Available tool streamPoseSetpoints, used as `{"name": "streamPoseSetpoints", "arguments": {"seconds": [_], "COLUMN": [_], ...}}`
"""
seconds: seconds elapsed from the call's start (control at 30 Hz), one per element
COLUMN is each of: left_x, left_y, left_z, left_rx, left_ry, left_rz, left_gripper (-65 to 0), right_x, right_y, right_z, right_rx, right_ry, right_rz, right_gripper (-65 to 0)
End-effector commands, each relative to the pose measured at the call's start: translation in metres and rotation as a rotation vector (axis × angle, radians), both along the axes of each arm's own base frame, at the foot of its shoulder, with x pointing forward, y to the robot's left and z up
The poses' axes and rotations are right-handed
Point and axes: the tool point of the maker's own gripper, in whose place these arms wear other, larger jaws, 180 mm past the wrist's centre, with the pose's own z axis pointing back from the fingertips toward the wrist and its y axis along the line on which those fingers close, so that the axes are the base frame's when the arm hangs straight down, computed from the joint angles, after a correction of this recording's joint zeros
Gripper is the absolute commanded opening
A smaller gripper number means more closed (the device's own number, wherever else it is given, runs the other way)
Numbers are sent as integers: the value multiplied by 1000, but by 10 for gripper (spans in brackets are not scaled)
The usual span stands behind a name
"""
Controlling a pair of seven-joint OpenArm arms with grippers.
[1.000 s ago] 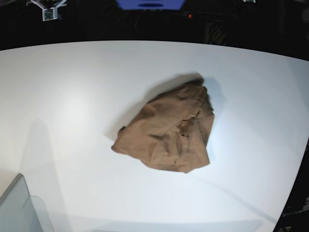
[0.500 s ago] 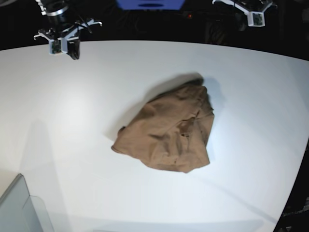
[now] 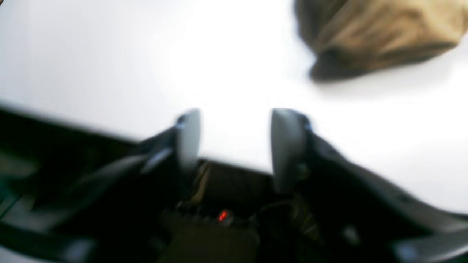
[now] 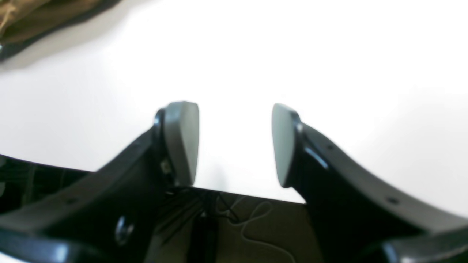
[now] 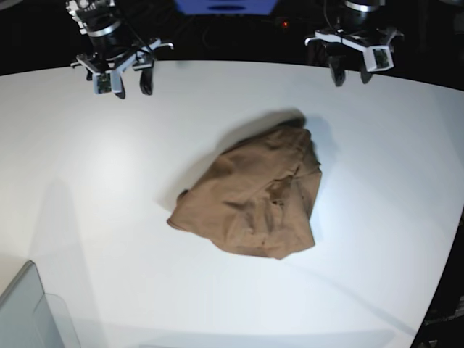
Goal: Layout the t-shirt on the table in an organized manner, then fold the t-shirt properly
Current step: 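Lower the left gripper onto the crumpled brown t-shirt and grasp it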
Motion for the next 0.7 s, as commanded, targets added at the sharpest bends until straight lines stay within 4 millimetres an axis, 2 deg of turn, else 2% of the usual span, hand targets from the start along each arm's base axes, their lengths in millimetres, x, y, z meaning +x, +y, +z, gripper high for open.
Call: {"name": "streamPoseSetpoints", "arguments": {"seconds": [0.0,0.07,0.3,0.5,0.67], "left_x": [8,22,79,128,169], "left_y": [-3,-9,-24,-32,-43], "left_z": [14,20,53,90,96], "left_rx": [1,-12,-44,-57,-98], "left_ry": [-55,-96,-272,-426,-357], "left_rz": [-13,-21,-40,-60,-79], "left_gripper": [-287,-256,-255,-256,-256], "right_x": [2,1,-3,-4,-4], "right_y": [-1,-1,-1,-3,-4], "right_z": [7,7,2,-1,-1], "right_rx": [-2,-2,-5,-12,-16], "right_ry": [-30,-27,-9,0,-1], "right_rz": [4,4,6,6,5], "right_gripper": [-325,-325,-325,-325,-325]}}
